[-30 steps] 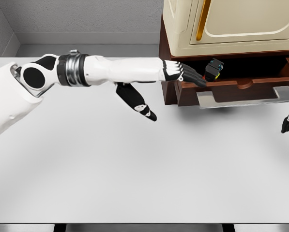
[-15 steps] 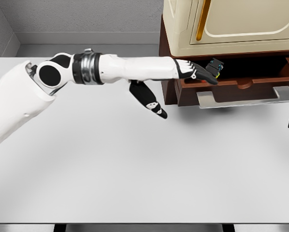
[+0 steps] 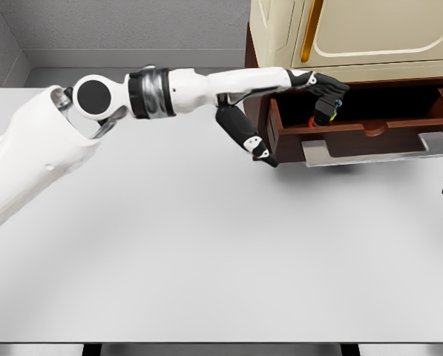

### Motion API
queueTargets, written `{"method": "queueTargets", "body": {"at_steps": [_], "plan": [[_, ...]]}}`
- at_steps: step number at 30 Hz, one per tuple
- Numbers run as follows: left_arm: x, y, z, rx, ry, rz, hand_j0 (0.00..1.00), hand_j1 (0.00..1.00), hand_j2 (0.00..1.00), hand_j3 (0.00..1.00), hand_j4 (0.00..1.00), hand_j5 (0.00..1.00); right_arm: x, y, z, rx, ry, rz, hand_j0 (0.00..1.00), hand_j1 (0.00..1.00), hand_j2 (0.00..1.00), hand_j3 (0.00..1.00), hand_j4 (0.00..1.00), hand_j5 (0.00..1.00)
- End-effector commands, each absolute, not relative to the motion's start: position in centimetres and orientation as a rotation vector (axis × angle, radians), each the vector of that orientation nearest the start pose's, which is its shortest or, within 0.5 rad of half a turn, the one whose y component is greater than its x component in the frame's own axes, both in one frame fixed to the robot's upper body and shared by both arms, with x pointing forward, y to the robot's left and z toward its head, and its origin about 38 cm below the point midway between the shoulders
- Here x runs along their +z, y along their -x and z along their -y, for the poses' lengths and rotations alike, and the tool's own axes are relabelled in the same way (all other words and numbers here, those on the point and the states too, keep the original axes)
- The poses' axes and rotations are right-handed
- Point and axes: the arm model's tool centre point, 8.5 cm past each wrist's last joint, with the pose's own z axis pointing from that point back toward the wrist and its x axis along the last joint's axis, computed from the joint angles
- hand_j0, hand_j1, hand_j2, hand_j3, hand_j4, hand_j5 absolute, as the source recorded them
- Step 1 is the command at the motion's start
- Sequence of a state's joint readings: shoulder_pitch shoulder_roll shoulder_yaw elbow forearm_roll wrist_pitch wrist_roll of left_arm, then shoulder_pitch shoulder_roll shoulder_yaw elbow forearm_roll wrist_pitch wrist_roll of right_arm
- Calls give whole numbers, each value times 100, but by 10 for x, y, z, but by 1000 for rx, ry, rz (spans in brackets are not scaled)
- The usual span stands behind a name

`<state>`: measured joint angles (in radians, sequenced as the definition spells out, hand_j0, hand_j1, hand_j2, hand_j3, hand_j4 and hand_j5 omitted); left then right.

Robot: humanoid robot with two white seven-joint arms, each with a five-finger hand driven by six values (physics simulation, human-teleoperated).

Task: Put the switch into the drawer with left arm, and close the drawer with right arm

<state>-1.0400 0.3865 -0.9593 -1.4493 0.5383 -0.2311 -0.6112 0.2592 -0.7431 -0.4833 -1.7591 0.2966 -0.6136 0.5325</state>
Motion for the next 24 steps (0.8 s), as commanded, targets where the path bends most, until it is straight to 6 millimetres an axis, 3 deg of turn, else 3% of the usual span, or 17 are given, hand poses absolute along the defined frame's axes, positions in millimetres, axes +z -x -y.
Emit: {"method": "queueTargets", "body": {"at_steps": [1,7,9,14,19,24], "plan": [[311,-442,-45,-1534,771,1642,100,100,100,100,100,100,234,-283,454,1514,703,1510,33,33,33,33,33,33],[307,-440,-31,-1550,781,1594,100,100,100,100,100,100,236,-283,456,1513,711,1510,33,33,33,33,33,33],[305,-444,-25,-1530,742,1485,100,100,100,100,100,100,236,-283,456,1515,711,1509,33,33,33,33,33,33],[304,-446,-25,-1500,734,1415,100,100,100,100,100,100,237,-283,456,1516,714,1508,33,33,33,33,33,33],[301,-467,-37,-1438,672,1365,100,100,100,100,100,100,237,-283,457,1517,715,1506,33,33,33,33,33,33],[289,-485,-35,-1390,644,1340,100,100,100,100,100,100,236,-282,457,1517,712,1504,34,34,34,34,34,34]]}}
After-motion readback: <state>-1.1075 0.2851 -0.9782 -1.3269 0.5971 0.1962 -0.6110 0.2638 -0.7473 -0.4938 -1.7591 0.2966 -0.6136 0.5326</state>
